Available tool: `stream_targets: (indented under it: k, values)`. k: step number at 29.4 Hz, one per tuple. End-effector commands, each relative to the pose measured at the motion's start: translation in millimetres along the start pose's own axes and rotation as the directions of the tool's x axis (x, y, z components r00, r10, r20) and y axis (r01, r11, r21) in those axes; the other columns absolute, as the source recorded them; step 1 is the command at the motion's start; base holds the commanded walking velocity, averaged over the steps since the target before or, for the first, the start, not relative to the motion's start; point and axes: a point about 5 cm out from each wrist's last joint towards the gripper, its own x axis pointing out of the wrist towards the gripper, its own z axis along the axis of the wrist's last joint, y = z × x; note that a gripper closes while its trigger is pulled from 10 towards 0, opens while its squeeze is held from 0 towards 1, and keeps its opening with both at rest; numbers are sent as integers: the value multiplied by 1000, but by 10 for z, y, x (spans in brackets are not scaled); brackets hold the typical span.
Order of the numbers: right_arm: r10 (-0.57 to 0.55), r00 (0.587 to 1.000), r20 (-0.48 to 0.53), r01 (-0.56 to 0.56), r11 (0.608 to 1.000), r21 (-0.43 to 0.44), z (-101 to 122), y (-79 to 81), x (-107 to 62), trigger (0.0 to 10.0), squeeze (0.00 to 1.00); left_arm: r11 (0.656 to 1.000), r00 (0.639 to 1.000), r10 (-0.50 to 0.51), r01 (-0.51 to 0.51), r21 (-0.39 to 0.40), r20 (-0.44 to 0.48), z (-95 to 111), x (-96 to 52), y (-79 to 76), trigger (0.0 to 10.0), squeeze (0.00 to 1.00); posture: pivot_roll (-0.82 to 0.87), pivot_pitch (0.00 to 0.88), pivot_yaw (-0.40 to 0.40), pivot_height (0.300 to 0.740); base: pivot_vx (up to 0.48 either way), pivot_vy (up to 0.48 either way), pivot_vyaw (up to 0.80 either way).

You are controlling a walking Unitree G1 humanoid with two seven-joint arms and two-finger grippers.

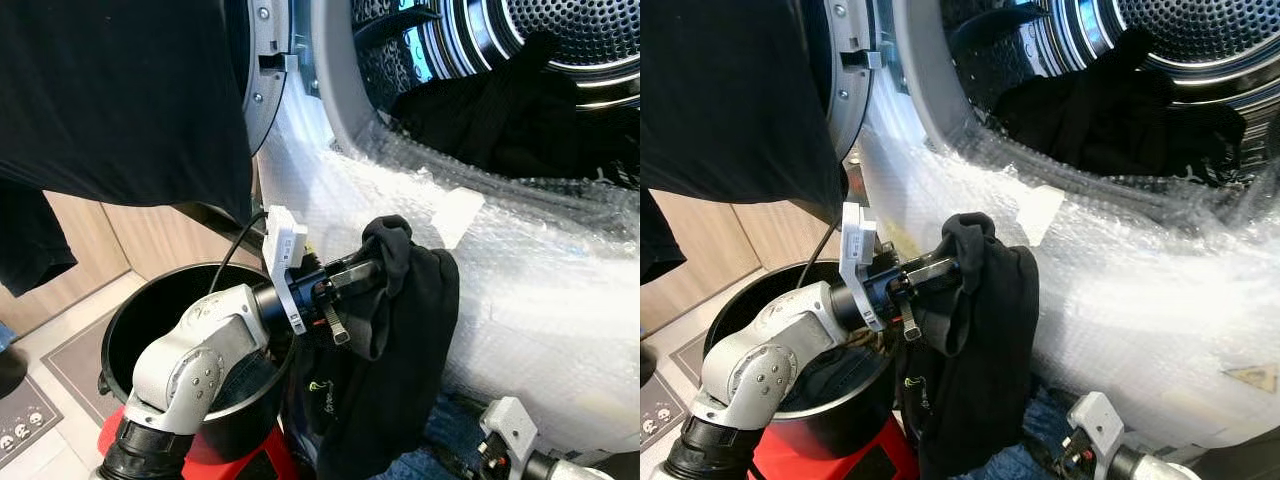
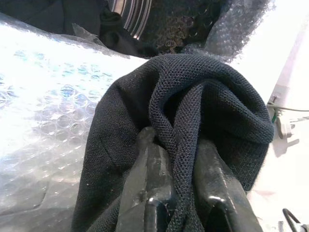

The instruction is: Clothes washing

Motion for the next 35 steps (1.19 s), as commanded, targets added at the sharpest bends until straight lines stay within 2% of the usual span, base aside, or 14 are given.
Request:
stream_targets:
  k: [1, 5, 8, 11, 12, 15, 17, 21, 22, 23, 28, 30, 32, 35]
  values:
    - [114, 994, 1, -114, 993, 15, 23, 124, -30, 10000, 1000, 997, 997, -83, 83, 5, 3, 27, 103, -132, 0, 0, 54, 86, -34, 740, 0, 0, 0]
    - [153, 988, -22, -152, 988, 27, 0, 175, -94, 10000, 1000, 995, 995, -102, 102, -13, 10, -4, 156, -177, 0, 0, 45, 95, -30, 740, 0, 0, 0]
    - [153, 988, 13, -154, 986, 66, 83, 211, -117, 10000, 1000, 992, 993, -119, 119, -32, 14, -31, 188, -207, 0, 0, 38, 96, -27, 740, 0, 0, 0]
    - [102, 987, 121, -113, 989, 92, 244, 243, -1, 10000, 1000, 989, 990, -140, 140, -55, -3, -114, 223, -237, 0, 0, 36, 97, -27, 740, 0, 0, 0]
    - [20, 987, 162, -35, 995, 94, 315, 194, 89, 10000, 1000, 987, 989, -147, 147, -64, -8, -149, 250, -254, 0, 0, 35, 97, -27, 740, 0, 0, 0]
    - [-52, 970, 238, 26, 993, 112, 434, 144, 159, 10000, 1000, 983, 986, -166, 165, -86, -3, -175, 279, -299, 0, 0, 36, 99, -26, 740, 0, 0, 0]
    - [-46, 952, 303, 6, 991, 131, 549, 150, 160, 10000, 1000, 980, 984, -178, 176, -94, -8, -206, 297, -335, 0, 0, 39, 103, -21, 740, 0, 0, 0]
    - [9, 943, 333, -60, 988, 145, 665, 221, 150, 10000, 1000, 978, 983, -182, 180, -101, -5, -228, 328, -364, 0, 0, 39, 102, -28, 740, 0, 0, 0]
    - [37, 940, 339, -86, 987, 134, 699, 257, 167, 10000, 376, 978, 983, -183, 182, -101, -5, -234, 343, -371, 0, 0, 39, 101, -28, 740, 0, 0, 0]
    - [47, 939, 341, -97, 987, 131, 711, 270, 176, 10000, 0, 979, 983, -183, 181, -98, -7, -237, 348, -370, 0, 0, 39, 101, -28, 740, 0, 0, 0]
    - [85, 920, 383, -165, 969, 182, 763, 321, 174, 10000, 0, 981, 985, -174, 172, -85, -12, -239, 354, -364, 0, 0, 43, 101, -31, 740, 0, 0, 0]
    - [162, 942, 295, -212, 966, 147, 665, 403, 139, 10000, 0, 986, 989, -145, 144, -78, -12, -238, 345, -334, 0, 0, 44, 101, -24, 740, 0, 0, 0]
    - [202, 973, 114, -213, 973, 93, 451, 427, 118, 10000, 0, 989, 991, -132, 131, -64, -10, -210, 361, -315, 0, 0, 41, 101, -22, 740, 0, 0, 0]
    - [232, 973, -14, -230, 970, 81, 273, 453, 64, 10000, 0, 988, 990, -143, 143, -56, 2, -168, 382, -332, 0, 0, 41, 103, -25, 740, 0, 0, 0]
